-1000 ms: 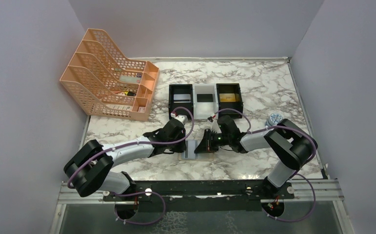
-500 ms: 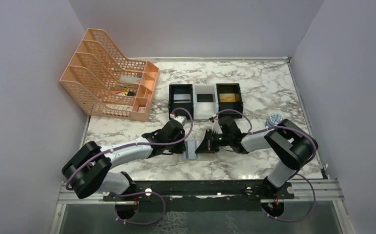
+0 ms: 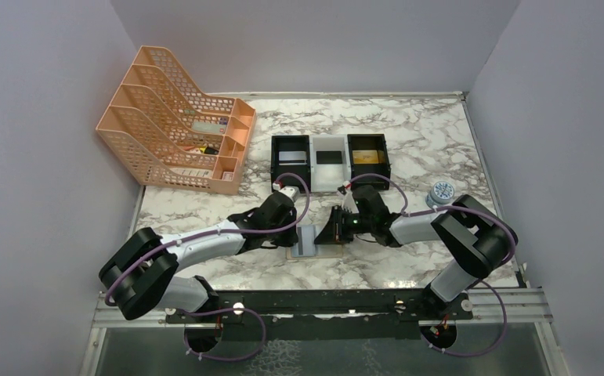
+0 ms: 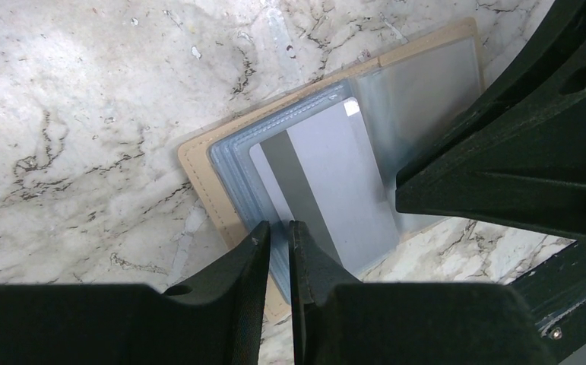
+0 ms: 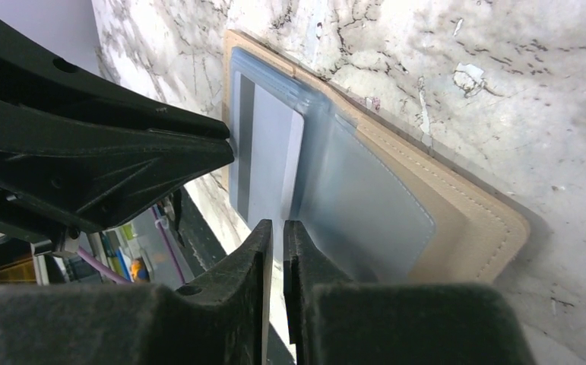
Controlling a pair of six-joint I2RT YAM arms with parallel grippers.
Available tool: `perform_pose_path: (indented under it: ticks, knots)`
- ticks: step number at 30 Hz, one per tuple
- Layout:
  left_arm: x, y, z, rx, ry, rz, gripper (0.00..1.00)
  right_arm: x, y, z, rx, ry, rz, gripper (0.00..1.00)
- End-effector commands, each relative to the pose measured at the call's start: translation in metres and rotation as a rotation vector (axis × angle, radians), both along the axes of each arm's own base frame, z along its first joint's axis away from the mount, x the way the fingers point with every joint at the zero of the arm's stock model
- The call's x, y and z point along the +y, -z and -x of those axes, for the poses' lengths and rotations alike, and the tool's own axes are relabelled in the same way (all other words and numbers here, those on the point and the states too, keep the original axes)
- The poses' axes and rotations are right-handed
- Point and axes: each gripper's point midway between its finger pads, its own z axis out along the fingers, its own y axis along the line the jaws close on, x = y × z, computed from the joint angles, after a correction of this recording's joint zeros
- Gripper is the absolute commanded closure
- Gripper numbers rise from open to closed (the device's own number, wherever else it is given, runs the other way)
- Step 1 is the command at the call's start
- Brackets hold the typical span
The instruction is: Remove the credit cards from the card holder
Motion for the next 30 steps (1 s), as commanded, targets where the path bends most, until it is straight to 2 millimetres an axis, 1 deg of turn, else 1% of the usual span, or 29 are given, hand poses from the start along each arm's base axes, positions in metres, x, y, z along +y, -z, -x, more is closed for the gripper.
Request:
perform_pose_path:
  ticks: [1, 3, 4, 5, 7, 9, 11, 13, 15, 19, 26, 30]
  knots:
    - [0.006, -0.002, 0.000, -0.016, -0.014, -0.017, 0.80, -0.001, -0.005, -0.010, -0.036, 0.020, 0.014, 0.85]
    - [0.005, -0.005, 0.000, -0.022, -0.015, -0.010, 0.77, 0.001, -0.008, -0.012, -0.046, 0.018, -0.001, 0.82]
    - [0.005, -0.007, -0.001, -0.026, -0.017, -0.003, 0.73, 0.003, -0.008, -0.012, -0.044, 0.015, -0.005, 0.81]
    - [0.004, -0.010, -0.001, -0.030, -0.021, 0.005, 0.66, 0.003, -0.007, -0.012, -0.044, 0.011, -0.007, 0.80]
    - [-0.003, -0.020, -0.004, -0.043, -0.021, 0.052, 0.58, 0.006, -0.007, -0.013, -0.050, 0.000, -0.016, 0.78]
    - [-0.016, -0.034, -0.007, -0.056, -0.002, 0.108, 0.53, 0.005, -0.006, -0.013, -0.052, 0.009, -0.027, 0.75]
    - [-0.022, -0.043, -0.010, -0.067, 0.008, 0.127, 0.51, 0.006, -0.008, -0.013, -0.060, 0.013, -0.037, 0.73]
    - [-0.022, -0.043, -0.011, -0.067, 0.008, 0.120, 0.51, 0.006, -0.010, -0.015, -0.068, 0.019, -0.036, 0.72]
    - [-0.023, -0.038, -0.008, -0.044, 0.011, 0.115, 0.52, 0.005, -0.009, -0.016, -0.064, 0.026, -0.029, 0.72]
    - [-0.029, -0.025, 0.003, 0.025, 0.029, 0.146, 0.59, 0.007, -0.004, -0.013, -0.042, 0.009, -0.024, 0.73]
    - [-0.020, 0.000, 0.014, 0.079, 0.025, 0.107, 0.66, 0.010, 0.002, -0.008, -0.004, -0.014, -0.047, 0.76]
    - [-0.014, 0.009, 0.017, 0.088, 0.028, 0.071, 0.71, 0.012, 0.005, -0.008, 0.012, -0.021, -0.051, 0.83]
